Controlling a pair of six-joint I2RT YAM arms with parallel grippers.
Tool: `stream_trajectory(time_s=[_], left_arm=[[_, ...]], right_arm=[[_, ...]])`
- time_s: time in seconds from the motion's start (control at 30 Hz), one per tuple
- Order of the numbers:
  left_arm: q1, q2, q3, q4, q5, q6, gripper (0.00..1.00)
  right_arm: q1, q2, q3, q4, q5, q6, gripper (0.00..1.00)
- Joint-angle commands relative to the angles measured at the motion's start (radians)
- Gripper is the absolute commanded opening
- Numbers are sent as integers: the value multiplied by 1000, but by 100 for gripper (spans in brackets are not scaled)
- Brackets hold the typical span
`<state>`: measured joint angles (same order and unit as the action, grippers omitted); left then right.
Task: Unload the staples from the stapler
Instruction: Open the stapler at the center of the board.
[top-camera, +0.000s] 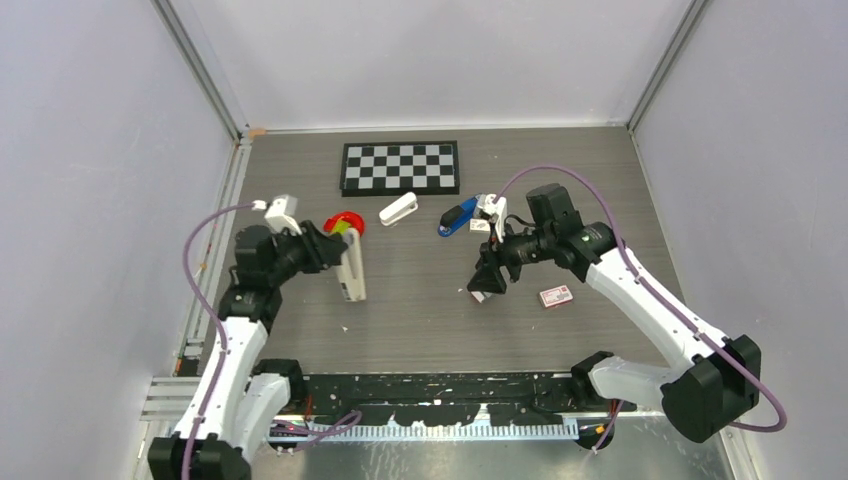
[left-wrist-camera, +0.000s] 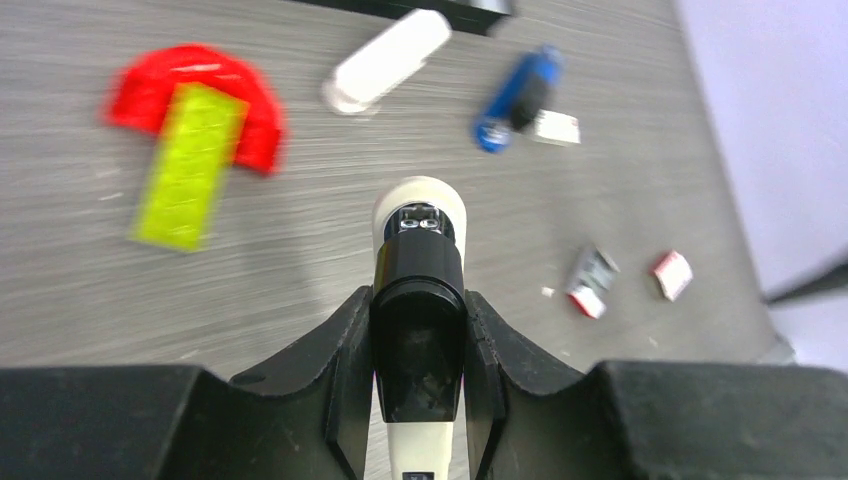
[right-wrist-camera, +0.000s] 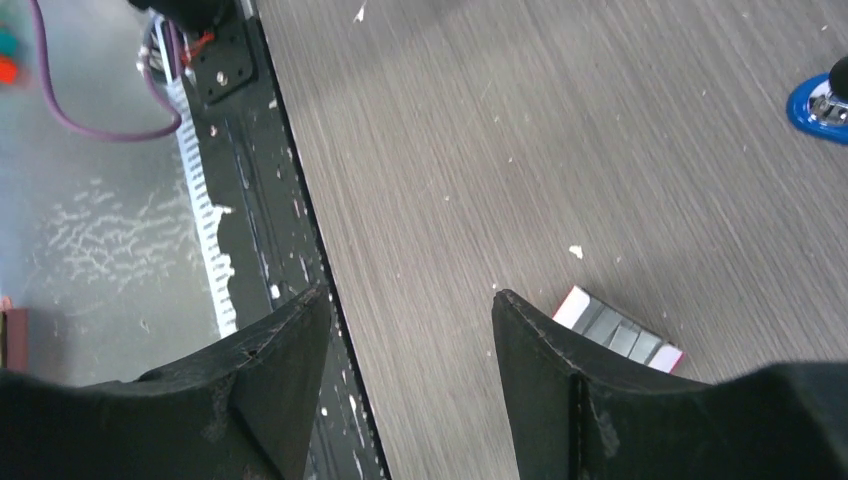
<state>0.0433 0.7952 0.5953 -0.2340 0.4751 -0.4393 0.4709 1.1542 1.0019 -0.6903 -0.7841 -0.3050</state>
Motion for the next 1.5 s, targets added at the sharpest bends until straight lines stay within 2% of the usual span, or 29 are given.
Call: stream_trajectory(time_s=[0.0,0.07,0.23,0.27,0.43,0.67,1.03,1.47], left_arm=[[-226,-75,-65,372,13,-200,0],[-319,-72,-108,461,-41,-241,0],[-538,-27,-174,650,-202,-274,0],[-576,-23,-185,679,-235,-273,0],[-702,1,-232,789,-393,-250,0],[-785,38,-252,853,-512,-236,0],[-834,48,-256,859,-571,-231,0],[-899,115,-238,913,-602,-223,0]], right_arm=[[-2,-19,-51,343,-60,226,66],[-4,4,-66,481,-77,351,70],[-3,109,-70,755,-81,709,69],[-3,112,-91,822,-82,756,69],[-4,95,-188,926,12,865,67],[39,191,-155,851,49,835,65],[109,252,-103,762,93,770,58],[126,275,-82,714,163,744,41]])
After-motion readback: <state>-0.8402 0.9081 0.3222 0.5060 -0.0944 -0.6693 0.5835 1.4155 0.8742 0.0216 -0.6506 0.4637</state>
